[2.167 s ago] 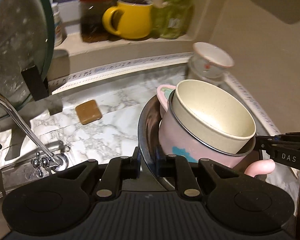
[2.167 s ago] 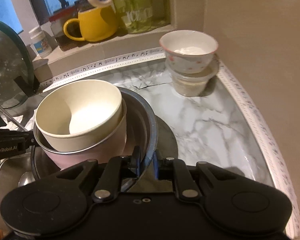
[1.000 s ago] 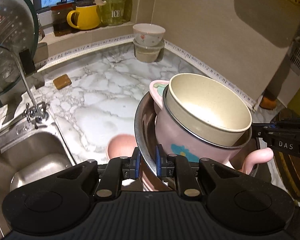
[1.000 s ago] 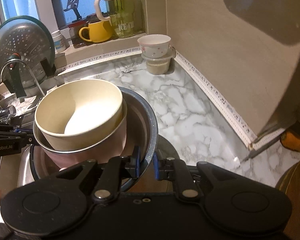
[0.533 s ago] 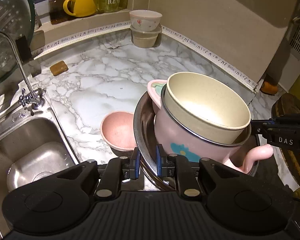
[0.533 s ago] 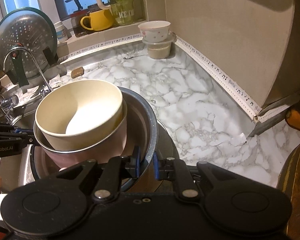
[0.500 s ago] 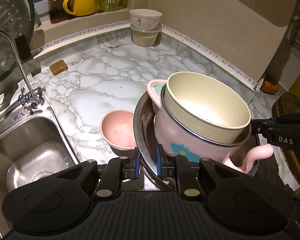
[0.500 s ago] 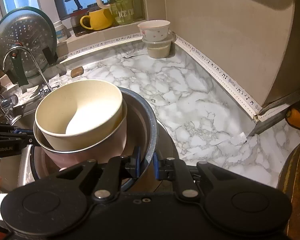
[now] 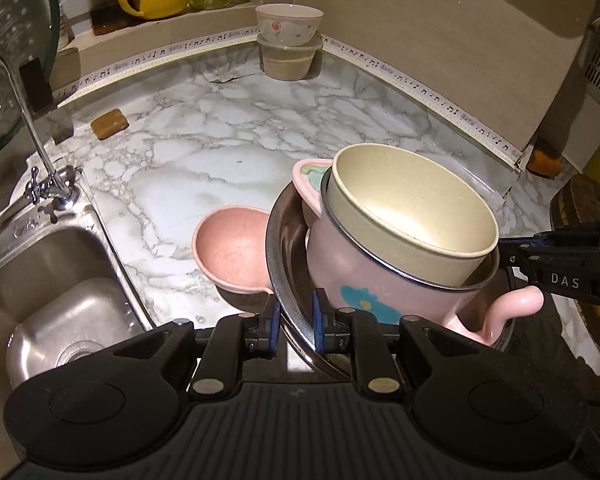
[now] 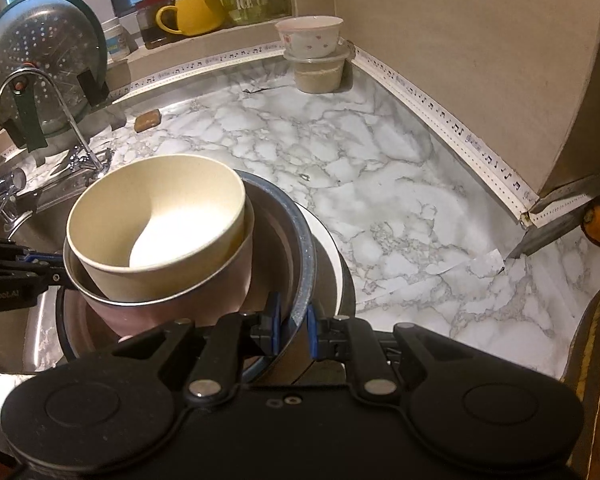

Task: Organize plates and bowls

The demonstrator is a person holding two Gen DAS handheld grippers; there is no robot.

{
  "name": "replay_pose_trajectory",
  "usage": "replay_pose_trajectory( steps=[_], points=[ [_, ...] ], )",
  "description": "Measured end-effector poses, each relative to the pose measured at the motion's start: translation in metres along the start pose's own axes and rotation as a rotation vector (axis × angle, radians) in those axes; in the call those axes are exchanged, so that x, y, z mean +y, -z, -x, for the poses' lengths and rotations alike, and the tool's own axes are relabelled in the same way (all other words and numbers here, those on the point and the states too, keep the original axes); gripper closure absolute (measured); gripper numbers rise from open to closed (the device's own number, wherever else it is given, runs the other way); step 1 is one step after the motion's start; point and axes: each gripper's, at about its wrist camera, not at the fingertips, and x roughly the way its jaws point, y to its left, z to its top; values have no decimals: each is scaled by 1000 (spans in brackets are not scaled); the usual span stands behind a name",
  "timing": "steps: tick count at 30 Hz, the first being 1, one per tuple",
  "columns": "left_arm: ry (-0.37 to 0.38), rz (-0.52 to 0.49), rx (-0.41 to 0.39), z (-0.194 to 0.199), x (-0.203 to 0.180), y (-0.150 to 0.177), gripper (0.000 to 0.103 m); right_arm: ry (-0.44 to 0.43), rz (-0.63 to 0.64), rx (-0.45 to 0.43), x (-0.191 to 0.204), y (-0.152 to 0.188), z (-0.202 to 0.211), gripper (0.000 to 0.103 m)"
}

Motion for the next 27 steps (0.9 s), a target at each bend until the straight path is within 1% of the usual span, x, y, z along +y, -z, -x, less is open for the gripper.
replay_pose_trajectory(
  steps=[7, 10, 14, 17, 20, 23, 25, 27],
  points=[
    [1, 9, 16, -2, 2, -3, 87, -9, 12, -10, -2, -2, -1, 87],
    [-5, 11, 17, -3, 2, -4, 86, -17, 22, 0, -2, -3, -2, 84],
    [1, 31, 33, -4, 4, -5, 86, -17, 51, 15, 1, -2, -2, 82],
    [-2, 41, 44, -1, 3, -4, 85, -34, 50, 26, 0, -1, -1, 81],
    [-15, 46, 51, 3, 0, -5, 83, -48, 54, 25, -3, 0, 1, 80],
    [-24, 42, 57, 6, -3, -4, 76, -57, 61, 16, -4, 2, 4, 77],
    [-31, 37, 54, 9, -4, -2, 76, -59, 59, 10, -4, 3, 5, 75],
    [-22, 41, 48, 13, -2, -1, 75, -66, 52, 8, -4, 4, 7, 73]
  ],
)
